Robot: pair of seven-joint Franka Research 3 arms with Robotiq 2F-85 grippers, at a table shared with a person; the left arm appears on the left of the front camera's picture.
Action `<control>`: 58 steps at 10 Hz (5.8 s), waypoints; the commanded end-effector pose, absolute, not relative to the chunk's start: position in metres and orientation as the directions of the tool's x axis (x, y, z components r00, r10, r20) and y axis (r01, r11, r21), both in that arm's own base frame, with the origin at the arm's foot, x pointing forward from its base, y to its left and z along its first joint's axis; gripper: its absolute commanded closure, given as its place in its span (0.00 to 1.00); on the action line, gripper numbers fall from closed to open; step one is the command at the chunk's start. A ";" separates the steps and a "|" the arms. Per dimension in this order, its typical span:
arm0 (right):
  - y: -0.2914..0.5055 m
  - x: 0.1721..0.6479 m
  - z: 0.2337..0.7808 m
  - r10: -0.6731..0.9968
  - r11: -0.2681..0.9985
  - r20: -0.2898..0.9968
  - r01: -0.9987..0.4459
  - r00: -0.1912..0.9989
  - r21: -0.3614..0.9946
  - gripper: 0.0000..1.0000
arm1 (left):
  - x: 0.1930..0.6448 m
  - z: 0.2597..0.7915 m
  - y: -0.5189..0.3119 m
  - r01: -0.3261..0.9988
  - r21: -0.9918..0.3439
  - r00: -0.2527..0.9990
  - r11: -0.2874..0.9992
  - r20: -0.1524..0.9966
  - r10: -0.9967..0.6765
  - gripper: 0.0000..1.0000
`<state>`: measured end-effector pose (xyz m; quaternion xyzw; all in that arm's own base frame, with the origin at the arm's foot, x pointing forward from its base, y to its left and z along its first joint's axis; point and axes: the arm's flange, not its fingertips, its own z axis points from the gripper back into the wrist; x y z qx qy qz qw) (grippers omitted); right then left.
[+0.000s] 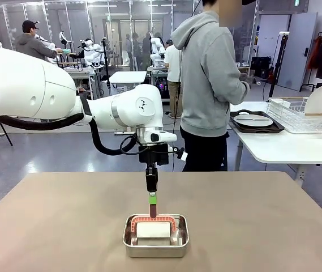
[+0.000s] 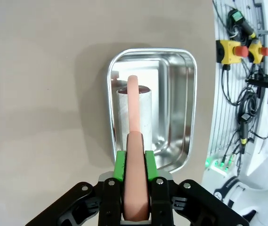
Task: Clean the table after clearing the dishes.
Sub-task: When the right (or left) Handle tray is removed, use the right hand (or left hand) to clean the right (or left) side of the table with the Lint Roller.
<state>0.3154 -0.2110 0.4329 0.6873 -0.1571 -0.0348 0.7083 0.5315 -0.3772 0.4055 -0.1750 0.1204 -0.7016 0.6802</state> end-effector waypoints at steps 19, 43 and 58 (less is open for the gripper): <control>-0.211 0.313 0.437 -0.265 0.052 0.171 -0.163 0.949 0.985 0.00 | 0.462 0.510 -0.176 0.255 -0.382 0.965 0.888 0.159 -0.208 1.00; -0.211 0.313 0.437 -0.265 0.052 0.171 -0.163 0.949 0.985 0.00 | 0.541 0.330 -0.016 0.096 -0.696 0.995 0.711 0.091 -0.046 0.80; -0.211 0.313 0.437 -0.265 0.052 0.171 -0.163 0.949 0.985 0.00 | 0.496 0.364 0.155 -0.114 -0.091 0.978 0.989 0.167 0.128 0.80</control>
